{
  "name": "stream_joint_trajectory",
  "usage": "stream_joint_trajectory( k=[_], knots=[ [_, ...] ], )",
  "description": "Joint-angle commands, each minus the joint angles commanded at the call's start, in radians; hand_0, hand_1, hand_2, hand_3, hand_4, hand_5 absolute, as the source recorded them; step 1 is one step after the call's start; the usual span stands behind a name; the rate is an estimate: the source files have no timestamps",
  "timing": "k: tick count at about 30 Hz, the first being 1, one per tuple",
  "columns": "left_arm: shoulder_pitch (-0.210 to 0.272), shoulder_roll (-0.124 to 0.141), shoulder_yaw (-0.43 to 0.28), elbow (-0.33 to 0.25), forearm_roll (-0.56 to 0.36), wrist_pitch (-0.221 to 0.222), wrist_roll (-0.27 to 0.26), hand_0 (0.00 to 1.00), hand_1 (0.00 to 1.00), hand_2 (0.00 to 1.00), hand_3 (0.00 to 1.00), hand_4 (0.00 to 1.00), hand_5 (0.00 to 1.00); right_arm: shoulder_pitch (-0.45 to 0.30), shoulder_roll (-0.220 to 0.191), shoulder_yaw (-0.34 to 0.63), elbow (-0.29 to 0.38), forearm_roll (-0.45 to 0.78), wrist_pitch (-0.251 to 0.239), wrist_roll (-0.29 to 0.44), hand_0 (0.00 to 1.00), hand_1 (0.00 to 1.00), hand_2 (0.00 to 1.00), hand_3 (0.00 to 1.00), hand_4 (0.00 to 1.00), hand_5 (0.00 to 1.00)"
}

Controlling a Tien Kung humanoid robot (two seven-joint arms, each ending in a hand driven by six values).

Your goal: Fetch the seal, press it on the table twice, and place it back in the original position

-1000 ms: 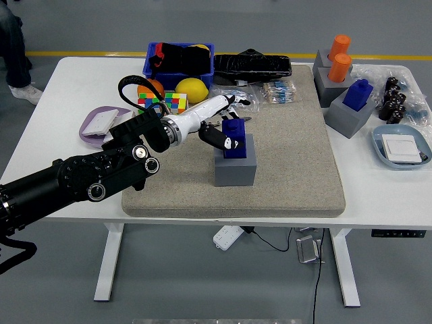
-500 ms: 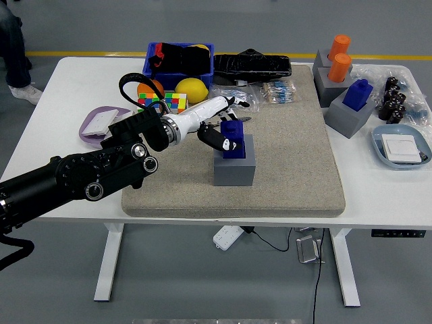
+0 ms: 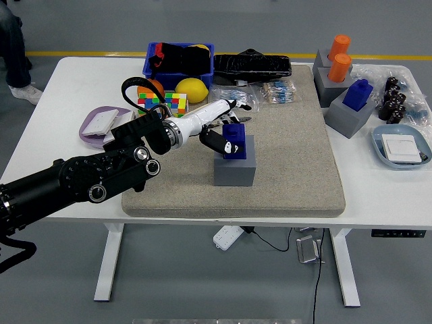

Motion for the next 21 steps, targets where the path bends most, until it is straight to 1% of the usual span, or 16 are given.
stream_joint_trajectory(
  k=[1,6,7,12,13,18,19,21],
  knots=[
    [0.000,0.000,-0.001,0.001,-0.001,0.001,-0.001,0.859,0.726,0.674,0.925,0.736,0.002,0.000,0.001,0.000,0.000,-0.001,0.000,0.000,0.885,0.747,0.751,0.751,0.831,0.521],
    [0.003,0.001,-0.001,0.002,-0.003,-0.002,0.000,0.859,0.726,0.674,0.925,0.736,0.002,0.000,0.001,0.000,0.002,0.001,0.000,0.000,0.885,0.747,0.751,0.751,0.831,0.521],
    [0.003,0.001,0.000,0.003,-0.003,-0.002,-0.001,0.878,0.797,0.758,0.930,0.787,0.002,0.000,0.001,0.000,0.002,0.002,0.000,0.000,0.885,0.747,0.750,0.752,0.831,0.521],
    [0.004,0.002,0.001,0.007,-0.002,-0.002,-0.008,0.878,0.797,0.758,0.930,0.787,0.002,-0.001,0.001,0.000,0.002,0.001,0.001,0.000,0.885,0.747,0.750,0.752,0.831,0.521],
    [0.004,0.002,0.001,0.007,-0.002,-0.002,-0.011,0.926,0.925,0.877,0.971,0.935,0.002,-0.001,0.001,0.000,0.002,0.001,0.001,0.000,0.885,0.747,0.750,0.752,0.831,0.521],
    [0.005,0.004,-0.001,0.009,-0.004,0.000,-0.022,0.926,0.925,0.877,0.971,0.935,0.002,-0.002,0.001,0.000,0.002,0.002,0.000,0.000,0.885,0.747,0.750,0.752,0.831,0.521],
    [0.005,0.004,-0.002,0.009,-0.005,0.001,-0.024,0.947,0.963,0.922,0.987,0.998,0.035,-0.002,0.001,0.000,0.002,0.002,0.000,0.000,0.885,0.747,0.749,0.752,0.831,0.521],
    [0.004,0.005,-0.006,0.009,-0.006,-0.001,-0.026,0.947,0.963,0.922,0.987,0.998,0.035,-0.002,0.002,0.002,0.001,0.001,0.000,0.000,0.885,0.747,0.749,0.752,0.831,0.521]
  ],
)
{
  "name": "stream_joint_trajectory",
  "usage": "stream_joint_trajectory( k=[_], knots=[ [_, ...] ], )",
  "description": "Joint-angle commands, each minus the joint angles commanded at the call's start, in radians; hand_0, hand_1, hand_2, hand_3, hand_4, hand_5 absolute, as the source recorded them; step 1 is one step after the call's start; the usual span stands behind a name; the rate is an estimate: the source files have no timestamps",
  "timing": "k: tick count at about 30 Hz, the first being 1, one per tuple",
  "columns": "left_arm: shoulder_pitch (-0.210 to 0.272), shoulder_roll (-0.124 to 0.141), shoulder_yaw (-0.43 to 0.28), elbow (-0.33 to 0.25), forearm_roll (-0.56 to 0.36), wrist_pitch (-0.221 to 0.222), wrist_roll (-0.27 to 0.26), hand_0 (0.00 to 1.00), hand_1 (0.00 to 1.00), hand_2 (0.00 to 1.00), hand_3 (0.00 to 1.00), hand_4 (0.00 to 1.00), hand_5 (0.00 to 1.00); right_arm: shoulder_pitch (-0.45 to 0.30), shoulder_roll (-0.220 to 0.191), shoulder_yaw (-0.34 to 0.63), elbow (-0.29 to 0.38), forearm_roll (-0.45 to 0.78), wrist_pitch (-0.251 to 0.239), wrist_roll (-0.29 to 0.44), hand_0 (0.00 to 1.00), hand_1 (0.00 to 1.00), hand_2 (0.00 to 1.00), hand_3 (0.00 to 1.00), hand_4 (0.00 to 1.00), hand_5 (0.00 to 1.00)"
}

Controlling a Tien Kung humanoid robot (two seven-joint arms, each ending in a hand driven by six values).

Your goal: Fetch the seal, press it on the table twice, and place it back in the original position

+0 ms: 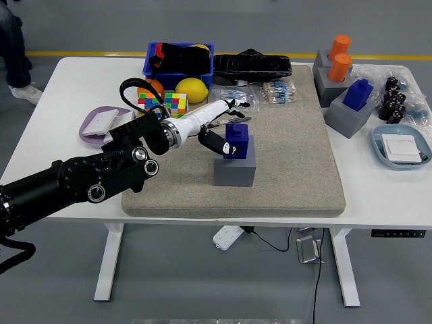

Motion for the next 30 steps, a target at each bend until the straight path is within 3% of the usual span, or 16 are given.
stream_joint_trajectory(
  k=[2,3,9,10,15,16,21,26,30],
  knots=[
    [0.000,0.000,-0.004,-0.002,-0.001,-0.005,-0.002,0.947,0.963,0.922,0.987,0.998,0.035,-0.001,0.001,0.001,0.000,0.000,0.000,0.000,0.885,0.747,0.749,0.752,0.831,0.521],
    [0.000,0.001,-0.005,-0.002,-0.002,-0.006,-0.002,0.962,0.983,0.961,0.997,0.998,0.154,-0.001,0.001,0.002,0.000,0.000,0.000,0.000,0.885,0.747,0.748,0.753,0.831,0.521],
    [0.002,0.000,-0.017,0.006,-0.046,-0.046,-0.018,0.962,0.983,0.961,0.997,0.998,0.154,-0.002,0.001,0.006,-0.001,0.000,0.000,0.000,0.885,0.747,0.748,0.753,0.831,0.521],
    [0.003,0.001,-0.022,0.009,-0.065,-0.058,-0.021,0.998,0.998,0.998,0.998,0.998,0.405,-0.002,0.002,0.006,-0.001,0.000,0.000,0.000,0.885,0.747,0.749,0.752,0.831,0.521],
    [0.017,0.007,-0.058,0.015,-0.169,-0.054,-0.066,0.998,0.998,0.998,0.998,0.998,0.405,-0.003,0.005,0.007,-0.001,0.001,0.000,0.000,0.885,0.747,0.749,0.752,0.831,0.521],
    [0.024,0.011,-0.073,0.014,-0.201,-0.044,-0.085,0.998,0.998,0.998,0.998,0.998,0.563,-0.004,0.006,0.007,-0.002,0.001,0.000,0.000,0.885,0.747,0.749,0.751,0.830,0.520],
    [0.054,0.025,-0.138,0.017,-0.303,-0.013,-0.132,0.998,0.998,0.998,0.998,0.998,0.563,-0.006,0.006,0.006,-0.004,-0.001,0.000,0.000,0.885,0.747,0.749,0.751,0.830,0.520],
    [0.095,0.040,-0.220,0.045,-0.386,0.040,-0.214,0.998,0.998,0.998,0.998,0.998,0.595,-0.005,0.008,0.002,-0.005,-0.002,0.000,0.001,0.885,0.747,0.748,0.751,0.830,0.520],
    [0.127,0.058,-0.282,0.083,-0.408,0.058,-0.223,0.989,0.998,0.992,0.998,0.998,0.582,-0.003,0.009,0.000,-0.005,-0.002,0.000,0.001,0.885,0.747,0.749,0.752,0.830,0.520]
  ],
)
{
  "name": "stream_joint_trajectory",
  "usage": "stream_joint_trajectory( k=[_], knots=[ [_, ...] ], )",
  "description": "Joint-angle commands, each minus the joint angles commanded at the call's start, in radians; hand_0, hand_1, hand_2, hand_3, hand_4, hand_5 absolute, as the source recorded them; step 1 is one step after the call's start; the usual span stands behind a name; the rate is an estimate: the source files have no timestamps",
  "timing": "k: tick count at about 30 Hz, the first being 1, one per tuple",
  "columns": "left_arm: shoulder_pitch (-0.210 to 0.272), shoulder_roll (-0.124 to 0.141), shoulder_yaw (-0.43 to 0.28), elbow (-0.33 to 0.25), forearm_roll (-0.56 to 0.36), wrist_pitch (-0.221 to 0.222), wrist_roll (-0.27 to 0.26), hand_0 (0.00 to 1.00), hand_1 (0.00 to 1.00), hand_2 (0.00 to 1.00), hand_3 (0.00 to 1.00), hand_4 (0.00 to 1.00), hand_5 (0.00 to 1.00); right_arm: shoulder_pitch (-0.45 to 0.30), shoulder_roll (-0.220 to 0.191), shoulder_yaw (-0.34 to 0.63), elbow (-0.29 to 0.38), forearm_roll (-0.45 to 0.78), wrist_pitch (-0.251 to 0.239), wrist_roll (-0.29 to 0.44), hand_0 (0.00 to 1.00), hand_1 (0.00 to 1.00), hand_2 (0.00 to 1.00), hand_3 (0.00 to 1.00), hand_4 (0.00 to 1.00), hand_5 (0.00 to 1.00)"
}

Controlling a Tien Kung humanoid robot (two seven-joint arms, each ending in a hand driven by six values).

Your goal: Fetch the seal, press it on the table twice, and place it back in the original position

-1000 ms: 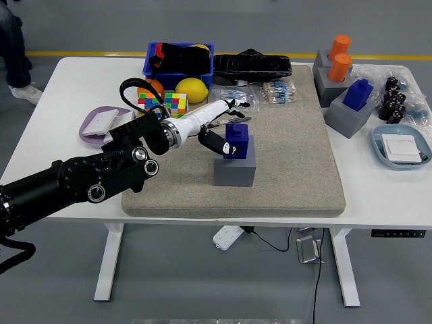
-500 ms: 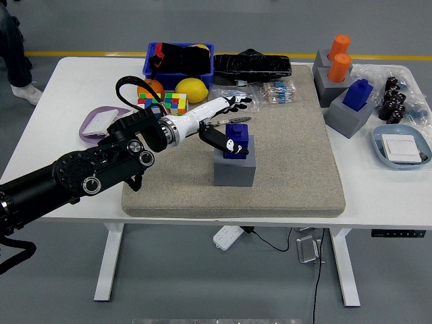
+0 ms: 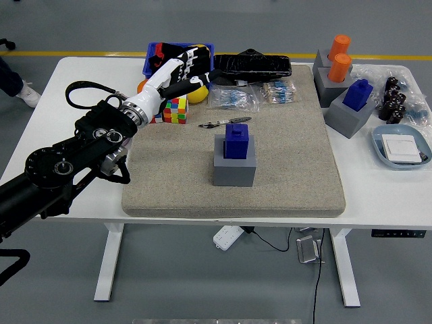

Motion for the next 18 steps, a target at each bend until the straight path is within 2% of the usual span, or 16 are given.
stream_joint_trajectory(
  k=[3,4,9,10,15,16,18],
  knots=[
    [0.034,0.017,-0.053,0.026,0.002,0.007,-0.004,0.989,0.998,0.992,0.998,0.998,0.582,0.000,0.000,-0.001,0.000,-0.001,0.000,0.000,0.885,0.747,0.749,0.752,0.830,0.520],
    [0.045,0.022,-0.070,0.032,0.001,0.010,-0.008,0.956,0.972,0.967,0.994,0.998,0.466,0.000,0.001,-0.001,-0.001,-0.002,0.000,0.000,0.885,0.747,0.749,0.750,0.831,0.521],
    [0.116,0.042,-0.186,0.066,0.029,0.016,-0.017,0.956,0.972,0.967,0.994,0.998,0.466,-0.004,0.006,0.003,-0.002,-0.006,0.000,0.000,0.885,0.747,0.749,0.750,0.831,0.521],
    [0.132,0.044,-0.213,0.070,0.040,0.018,-0.017,0.882,0.938,0.952,0.985,0.997,0.393,-0.004,0.007,0.005,-0.003,-0.008,0.000,0.000,0.885,0.747,0.749,0.750,0.831,0.521],
    [0.188,0.049,-0.339,0.059,0.089,0.022,-0.023,0.882,0.938,0.952,0.985,0.997,0.393,-0.005,0.016,0.017,-0.006,-0.018,0.000,0.000,0.885,0.747,0.749,0.750,0.831,0.521],
    [0.194,0.049,-0.358,0.057,0.103,0.023,-0.023,0.799,0.876,0.923,0.979,0.998,0.372,-0.007,0.019,0.024,-0.003,-0.021,-0.001,0.001,0.885,0.747,0.748,0.750,0.831,0.521],
    [0.208,0.048,-0.401,0.051,0.135,0.026,-0.023,0.799,0.876,0.923,0.979,0.998,0.372,-0.010,0.026,0.034,0.000,-0.024,-0.001,0.001,0.885,0.747,0.748,0.750,0.831,0.521]
  ],
)
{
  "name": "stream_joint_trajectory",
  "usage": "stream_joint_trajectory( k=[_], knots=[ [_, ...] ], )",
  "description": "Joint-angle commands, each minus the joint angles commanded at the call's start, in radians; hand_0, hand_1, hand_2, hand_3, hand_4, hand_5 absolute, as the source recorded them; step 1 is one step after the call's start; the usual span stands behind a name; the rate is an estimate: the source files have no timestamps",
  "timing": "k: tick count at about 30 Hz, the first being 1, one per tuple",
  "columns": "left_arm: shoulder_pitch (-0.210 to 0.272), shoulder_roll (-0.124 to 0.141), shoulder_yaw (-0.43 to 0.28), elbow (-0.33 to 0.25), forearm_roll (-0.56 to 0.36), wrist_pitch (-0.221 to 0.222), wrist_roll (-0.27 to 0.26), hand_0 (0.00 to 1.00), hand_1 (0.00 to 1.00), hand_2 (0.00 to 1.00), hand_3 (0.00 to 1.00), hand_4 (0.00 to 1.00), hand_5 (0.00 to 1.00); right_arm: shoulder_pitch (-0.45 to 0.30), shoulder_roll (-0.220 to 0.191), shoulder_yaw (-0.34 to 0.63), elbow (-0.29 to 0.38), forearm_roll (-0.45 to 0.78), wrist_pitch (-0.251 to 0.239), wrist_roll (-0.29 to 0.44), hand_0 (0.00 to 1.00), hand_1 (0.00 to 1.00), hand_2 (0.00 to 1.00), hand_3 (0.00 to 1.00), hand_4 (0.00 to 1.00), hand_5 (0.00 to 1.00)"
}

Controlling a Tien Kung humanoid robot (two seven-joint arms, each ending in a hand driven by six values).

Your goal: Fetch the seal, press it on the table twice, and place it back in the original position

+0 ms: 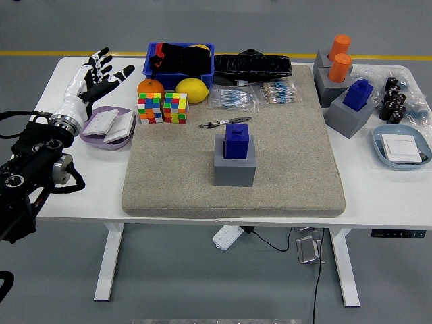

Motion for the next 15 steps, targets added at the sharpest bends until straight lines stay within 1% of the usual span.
stream_joint_trajectory(
  k=[2,6,9,10,11,15],
  knots=[
    [0.016,-0.001,-0.042,-0.007,0.013,0.004,-0.006,0.799,0.876,0.923,0.979,0.998,0.372,0.001,0.004,0.000,-0.005,-0.004,0.001,0.000,0.885,0.747,0.748,0.750,0.831,0.521],
    [0.038,0.004,-0.081,-0.016,0.033,0.007,-0.005,0.810,0.870,0.910,0.976,0.998,0.377,-0.001,0.008,0.009,-0.009,-0.010,0.001,0.000,0.885,0.747,0.749,0.751,0.831,0.521],
    [0.061,-0.001,-0.128,-0.027,0.050,0.008,-0.005,0.810,0.870,0.910,0.976,0.998,0.377,-0.002,0.010,0.018,-0.010,-0.014,0.000,0.000,0.885,0.747,0.749,0.751,0.831,0.521],
    [0.065,-0.002,-0.137,-0.030,0.053,0.009,-0.006,0.810,0.866,0.904,0.975,0.998,0.352,-0.003,0.010,0.019,-0.009,-0.014,0.000,0.000,0.885,0.747,0.749,0.750,0.830,0.520],
    [0.073,-0.003,-0.155,-0.035,0.056,0.011,-0.008,0.810,0.866,0.904,0.975,0.998,0.352,-0.004,0.013,0.025,-0.009,-0.018,0.000,0.000,0.885,0.747,0.749,0.750,0.830,0.520],
    [0.085,0.004,-0.181,-0.039,0.059,0.016,-0.010,0.810,0.866,0.904,0.975,0.998,0.352,-0.009,0.025,0.065,-0.013,-0.037,0.000,0.000,0.885,0.747,0.749,0.750,0.830,0.520]
  ],
)
